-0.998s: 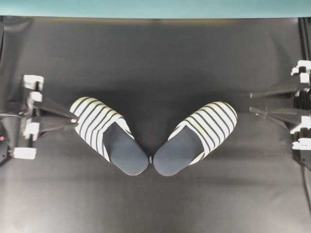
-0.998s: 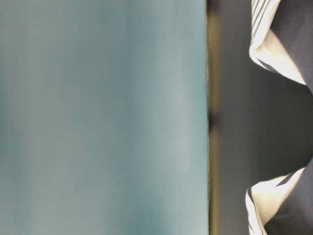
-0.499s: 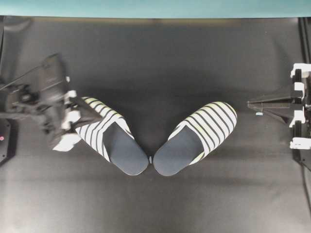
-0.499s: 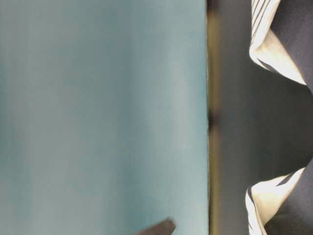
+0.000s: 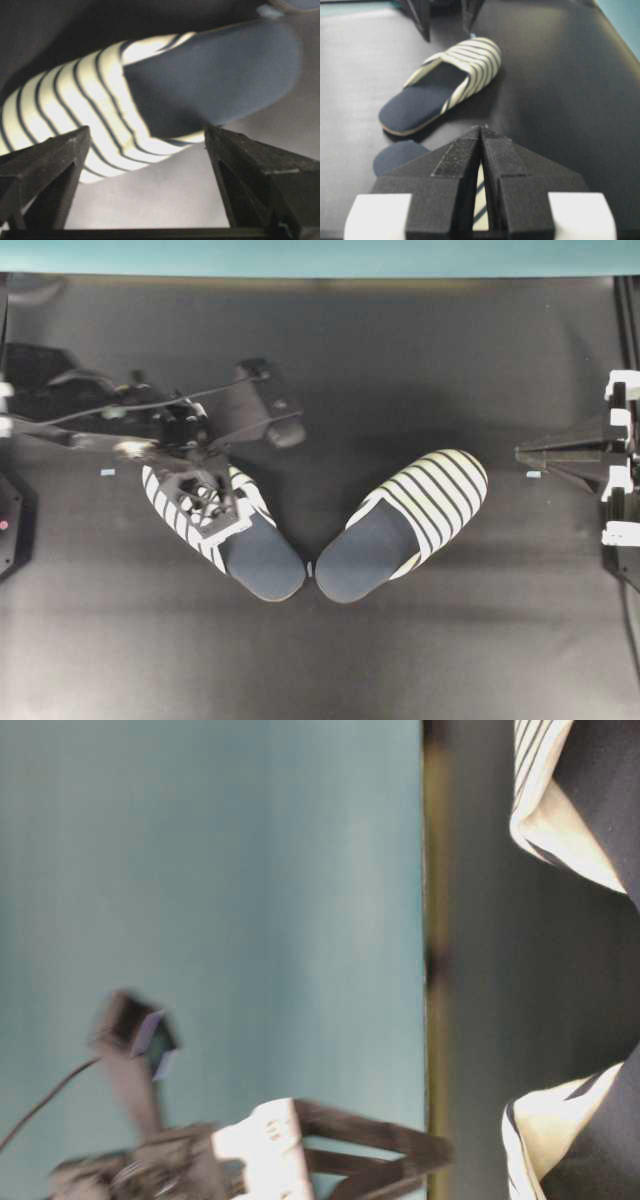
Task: Arrange the slippers with the left arm.
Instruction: 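Grasp the left slipper's striped upper with the left gripper, then rotate the left slipper upright so its toe points down-table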
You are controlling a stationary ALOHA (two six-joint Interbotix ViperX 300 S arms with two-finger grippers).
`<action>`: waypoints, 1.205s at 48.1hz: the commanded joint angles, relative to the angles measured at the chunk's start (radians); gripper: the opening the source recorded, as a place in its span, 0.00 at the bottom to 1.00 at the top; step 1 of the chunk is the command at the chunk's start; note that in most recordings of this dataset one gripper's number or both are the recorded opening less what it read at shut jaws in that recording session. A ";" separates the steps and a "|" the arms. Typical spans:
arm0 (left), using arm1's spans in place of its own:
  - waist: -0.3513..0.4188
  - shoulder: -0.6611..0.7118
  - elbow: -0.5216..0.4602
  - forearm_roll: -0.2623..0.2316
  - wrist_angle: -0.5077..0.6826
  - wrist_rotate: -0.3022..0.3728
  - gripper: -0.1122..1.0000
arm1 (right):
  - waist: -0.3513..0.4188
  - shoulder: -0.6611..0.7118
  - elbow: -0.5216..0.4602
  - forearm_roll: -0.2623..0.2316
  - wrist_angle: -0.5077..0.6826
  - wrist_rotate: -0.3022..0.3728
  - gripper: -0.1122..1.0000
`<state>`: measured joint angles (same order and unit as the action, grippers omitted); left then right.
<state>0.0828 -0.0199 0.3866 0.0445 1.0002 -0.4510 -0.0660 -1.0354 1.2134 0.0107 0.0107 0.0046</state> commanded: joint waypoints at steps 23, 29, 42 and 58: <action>0.057 0.114 0.049 0.009 -0.052 -0.167 0.86 | -0.002 -0.055 0.018 0.000 -0.005 -0.002 0.11; 0.061 0.118 0.074 0.012 -0.067 -0.156 0.85 | -0.002 -0.057 0.021 0.002 -0.009 -0.003 0.11; 0.058 0.114 0.069 0.012 -0.046 -0.106 0.54 | -0.002 -0.057 0.021 0.002 -0.017 -0.006 0.11; 0.057 0.089 -0.037 0.026 -0.034 0.161 0.11 | -0.002 -0.057 0.025 0.002 -0.018 -0.005 0.11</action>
<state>0.1427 0.0997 0.4019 0.0614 0.9649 -0.3528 -0.0644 -1.0953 1.2441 0.0092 0.0031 0.0046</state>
